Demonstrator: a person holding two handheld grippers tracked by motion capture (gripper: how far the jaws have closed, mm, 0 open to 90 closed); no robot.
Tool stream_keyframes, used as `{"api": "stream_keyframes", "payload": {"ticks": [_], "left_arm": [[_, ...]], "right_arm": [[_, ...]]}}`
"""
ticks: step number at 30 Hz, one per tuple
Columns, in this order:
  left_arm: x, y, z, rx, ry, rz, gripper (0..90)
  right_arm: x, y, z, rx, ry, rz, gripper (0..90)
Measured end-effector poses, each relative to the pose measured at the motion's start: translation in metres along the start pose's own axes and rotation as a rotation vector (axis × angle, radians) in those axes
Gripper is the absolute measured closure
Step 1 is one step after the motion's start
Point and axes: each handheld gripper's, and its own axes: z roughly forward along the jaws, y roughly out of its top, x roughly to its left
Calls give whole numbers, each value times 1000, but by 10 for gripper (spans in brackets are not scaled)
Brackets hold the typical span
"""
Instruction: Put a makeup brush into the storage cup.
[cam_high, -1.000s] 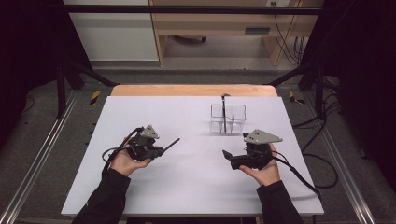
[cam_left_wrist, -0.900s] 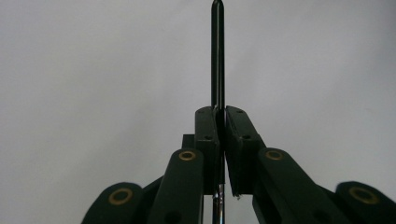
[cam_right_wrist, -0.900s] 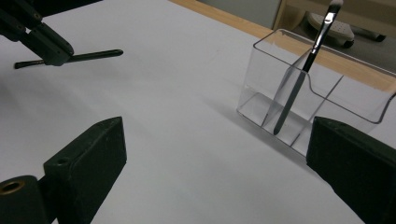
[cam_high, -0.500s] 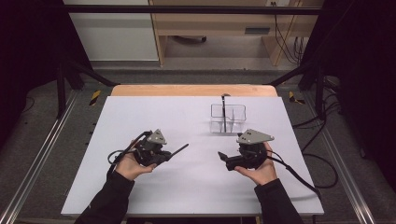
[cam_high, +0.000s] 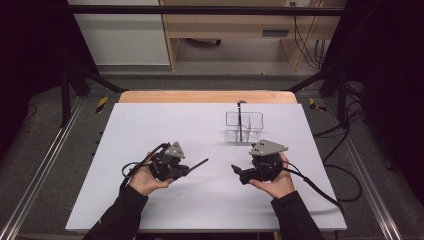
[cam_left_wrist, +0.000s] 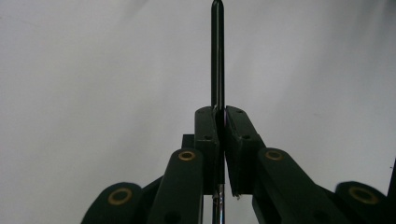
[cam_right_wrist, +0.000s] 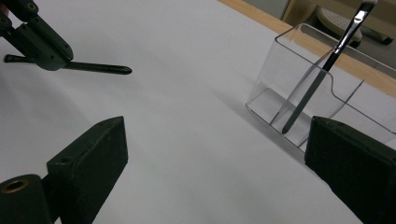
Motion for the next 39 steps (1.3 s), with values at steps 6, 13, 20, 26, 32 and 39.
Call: {"api": "stream_keyframes", "payload": {"ticks": [6, 13, 20, 26, 32, 39], "left_arm": [[0, 6, 5, 18, -10, 12, 832], [-5, 19, 7, 24, -21, 44, 832], [-13, 32, 7, 33, -27, 82, 832], [-15, 39, 6, 35, -34, 97, 832], [-17, 41, 6, 33, -45, 107, 832], [-18, 43, 4, 25, -56, 113, 832]], "right_arm": [[3, -1, 3, 14, -1, -25, 66], [4, -2, 2, 21, 7, -45, 68], [5, 1, 1, 25, 21, -76, 75], [10, 6, 2, 43, 40, -118, 86], [17, 13, 4, 64, 53, -168, 94], [25, 20, 7, 99, 68, -238, 108]]}}
